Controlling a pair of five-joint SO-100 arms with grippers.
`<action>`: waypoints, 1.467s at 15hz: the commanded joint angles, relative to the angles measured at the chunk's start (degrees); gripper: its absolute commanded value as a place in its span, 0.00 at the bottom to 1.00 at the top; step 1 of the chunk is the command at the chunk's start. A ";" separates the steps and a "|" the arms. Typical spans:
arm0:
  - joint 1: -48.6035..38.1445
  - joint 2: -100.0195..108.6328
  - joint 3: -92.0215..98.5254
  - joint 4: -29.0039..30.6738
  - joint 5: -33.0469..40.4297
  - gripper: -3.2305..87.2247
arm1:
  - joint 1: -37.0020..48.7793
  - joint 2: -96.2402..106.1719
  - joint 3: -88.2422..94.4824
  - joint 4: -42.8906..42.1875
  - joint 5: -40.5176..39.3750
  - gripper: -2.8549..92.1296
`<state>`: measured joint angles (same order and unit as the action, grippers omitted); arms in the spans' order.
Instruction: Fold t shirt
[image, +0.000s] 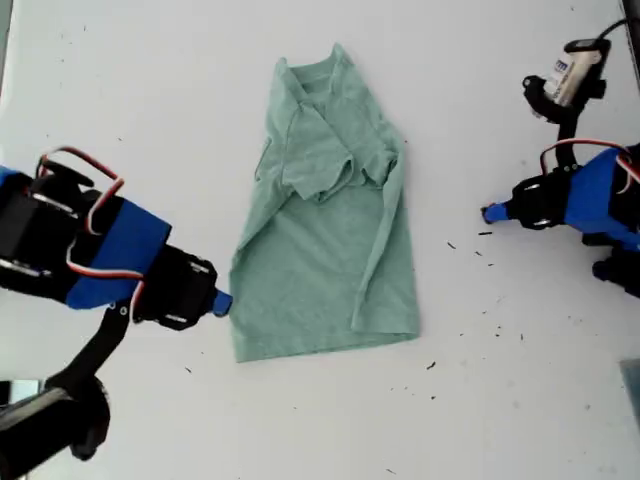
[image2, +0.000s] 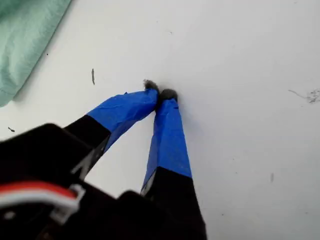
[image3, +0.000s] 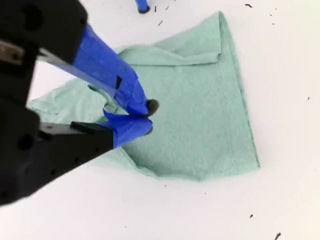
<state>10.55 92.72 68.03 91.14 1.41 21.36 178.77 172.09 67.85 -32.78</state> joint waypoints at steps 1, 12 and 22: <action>0.35 0.79 -1.32 0.18 -0.26 0.34 | 0.44 0.53 0.09 0.62 0.62 0.05; -4.13 -1.85 43.95 -36.12 -5.54 0.24 | -1.32 9.23 1.93 4.75 0.79 0.05; -5.80 15.12 32.52 -23.20 -3.96 0.03 | -1.41 13.27 2.81 6.77 1.14 0.05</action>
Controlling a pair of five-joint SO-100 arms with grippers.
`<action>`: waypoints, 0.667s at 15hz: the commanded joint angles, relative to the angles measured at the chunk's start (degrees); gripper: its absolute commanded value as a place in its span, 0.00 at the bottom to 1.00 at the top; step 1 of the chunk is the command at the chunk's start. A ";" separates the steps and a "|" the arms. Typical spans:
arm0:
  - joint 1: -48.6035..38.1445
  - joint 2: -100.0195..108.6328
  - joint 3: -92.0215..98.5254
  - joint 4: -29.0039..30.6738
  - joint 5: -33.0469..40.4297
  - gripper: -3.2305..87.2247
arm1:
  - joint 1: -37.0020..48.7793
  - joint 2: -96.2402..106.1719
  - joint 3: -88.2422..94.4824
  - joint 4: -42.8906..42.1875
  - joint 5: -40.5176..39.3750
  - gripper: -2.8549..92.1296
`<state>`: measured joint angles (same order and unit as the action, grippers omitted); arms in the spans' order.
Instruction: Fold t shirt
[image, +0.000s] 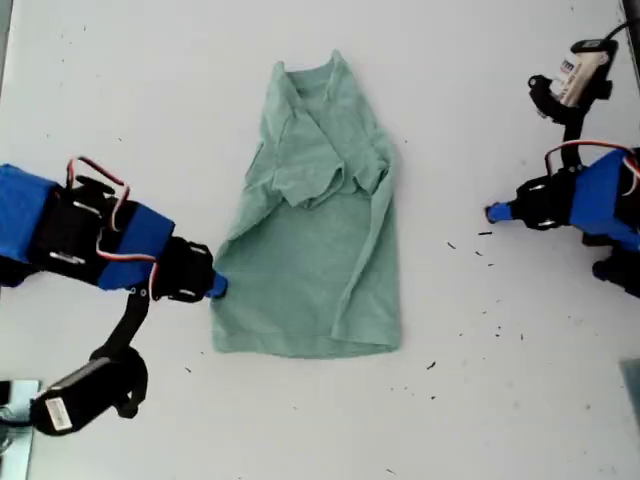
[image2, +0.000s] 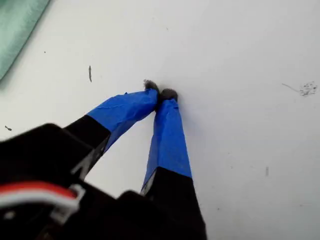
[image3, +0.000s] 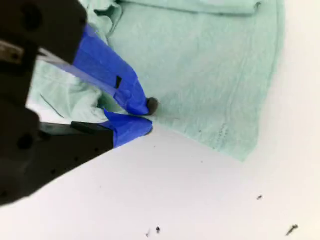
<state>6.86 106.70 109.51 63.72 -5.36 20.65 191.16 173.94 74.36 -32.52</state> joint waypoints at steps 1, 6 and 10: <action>-3.87 -4.31 -17.23 8.00 6.06 0.03 | -0.70 1.58 1.05 0.62 0.97 0.05; -6.33 -42.54 -60.21 -1.23 17.40 0.09 | -0.88 4.22 1.58 2.02 1.05 0.05; -4.04 -54.40 -60.29 -14.24 20.21 0.27 | -0.97 4.57 1.67 2.11 0.88 0.05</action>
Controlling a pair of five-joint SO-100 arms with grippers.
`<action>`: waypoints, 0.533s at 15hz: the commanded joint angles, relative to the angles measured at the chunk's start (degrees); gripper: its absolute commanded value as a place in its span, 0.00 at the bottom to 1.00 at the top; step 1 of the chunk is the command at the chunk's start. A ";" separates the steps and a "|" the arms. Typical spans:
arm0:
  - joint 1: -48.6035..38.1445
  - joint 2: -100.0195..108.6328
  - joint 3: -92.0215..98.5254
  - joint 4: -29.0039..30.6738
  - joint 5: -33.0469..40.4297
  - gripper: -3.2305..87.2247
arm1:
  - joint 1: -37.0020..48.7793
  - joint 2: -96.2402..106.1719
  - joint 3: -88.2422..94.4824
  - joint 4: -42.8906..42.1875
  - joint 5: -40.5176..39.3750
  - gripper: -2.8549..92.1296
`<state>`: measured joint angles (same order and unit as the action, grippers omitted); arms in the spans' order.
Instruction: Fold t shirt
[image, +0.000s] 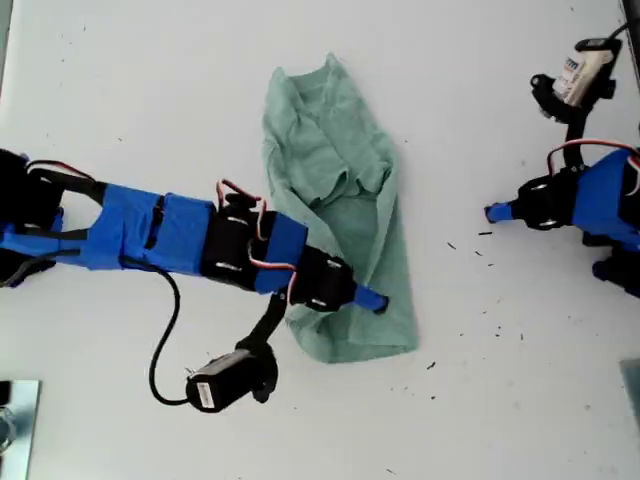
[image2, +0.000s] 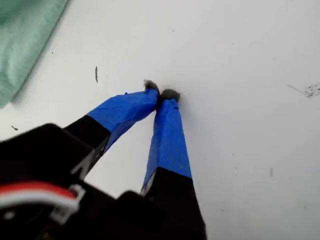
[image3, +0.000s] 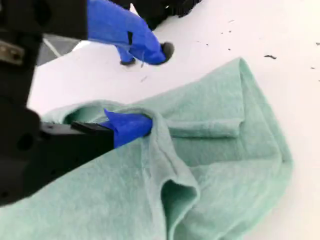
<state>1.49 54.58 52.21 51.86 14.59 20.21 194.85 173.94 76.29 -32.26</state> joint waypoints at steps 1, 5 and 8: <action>0.62 -6.24 -2.90 -0.09 -1.67 0.28 | -0.62 1.05 1.67 0.26 0.70 0.05; 0.62 16.00 -1.32 5.80 3.34 0.31 | -0.62 2.11 1.85 0.88 0.88 0.05; 1.05 39.37 2.64 12.30 9.40 0.26 | -0.53 2.20 1.85 0.88 0.79 0.05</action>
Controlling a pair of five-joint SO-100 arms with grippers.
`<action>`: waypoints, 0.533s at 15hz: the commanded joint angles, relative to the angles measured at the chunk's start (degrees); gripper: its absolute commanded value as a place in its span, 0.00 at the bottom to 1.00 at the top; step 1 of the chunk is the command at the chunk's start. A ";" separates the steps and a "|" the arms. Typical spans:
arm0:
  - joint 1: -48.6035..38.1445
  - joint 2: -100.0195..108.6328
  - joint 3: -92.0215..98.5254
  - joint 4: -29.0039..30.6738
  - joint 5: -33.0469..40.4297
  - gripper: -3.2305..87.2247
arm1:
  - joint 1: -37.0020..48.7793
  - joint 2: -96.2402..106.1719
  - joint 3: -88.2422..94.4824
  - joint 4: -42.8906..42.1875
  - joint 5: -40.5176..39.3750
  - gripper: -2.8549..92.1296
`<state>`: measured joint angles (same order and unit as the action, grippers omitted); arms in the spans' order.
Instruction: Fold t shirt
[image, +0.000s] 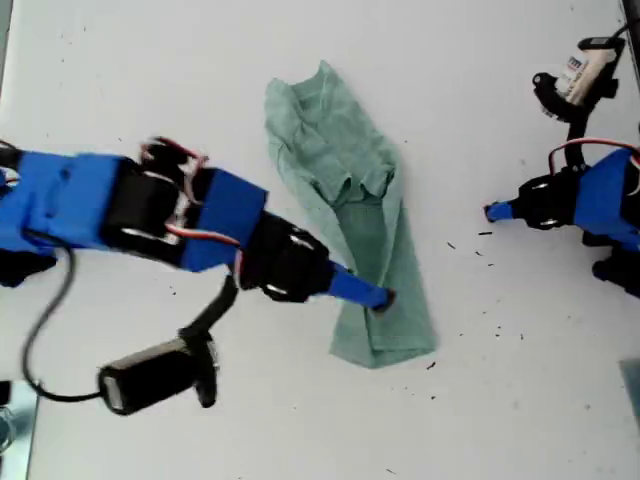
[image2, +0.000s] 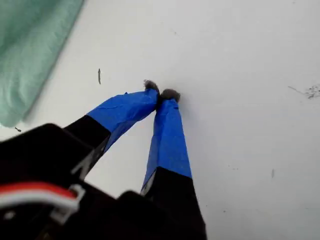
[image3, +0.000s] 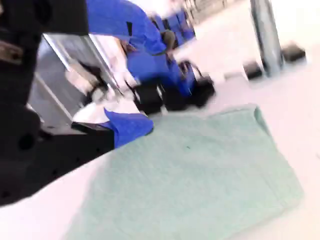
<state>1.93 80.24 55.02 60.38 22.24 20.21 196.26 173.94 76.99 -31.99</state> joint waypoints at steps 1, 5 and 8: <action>-0.09 19.42 4.13 7.65 1.32 0.26 | -0.53 0.79 1.85 0.18 0.53 0.05; -0.97 50.10 67.68 -14.41 -11.16 0.22 | -0.44 0.79 1.85 0.18 0.70 0.05; -1.41 87.28 117.42 -26.02 -24.70 0.12 | -0.44 0.79 1.93 0.26 0.88 0.05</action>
<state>1.58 146.25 147.83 35.77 2.64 20.21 196.26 174.02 76.99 -31.82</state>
